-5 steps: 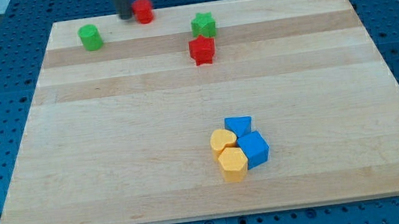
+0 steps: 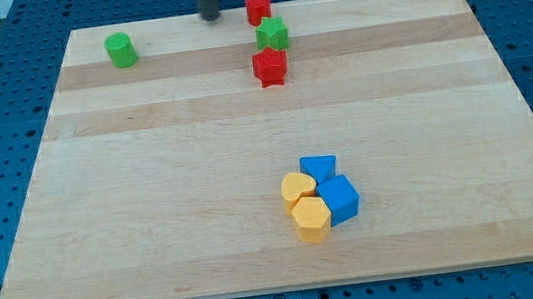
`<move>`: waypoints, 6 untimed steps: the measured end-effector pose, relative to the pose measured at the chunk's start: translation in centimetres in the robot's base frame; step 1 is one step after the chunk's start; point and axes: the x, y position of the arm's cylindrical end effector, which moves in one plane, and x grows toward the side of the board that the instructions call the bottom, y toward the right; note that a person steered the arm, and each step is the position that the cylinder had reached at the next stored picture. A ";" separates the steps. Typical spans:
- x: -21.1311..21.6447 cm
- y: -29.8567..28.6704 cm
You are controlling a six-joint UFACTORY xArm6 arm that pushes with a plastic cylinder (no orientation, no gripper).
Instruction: Move the red circle to the parallel right of the green star
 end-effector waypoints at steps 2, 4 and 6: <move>0.0 8.7; 6.6 12.3; 3.8 12.8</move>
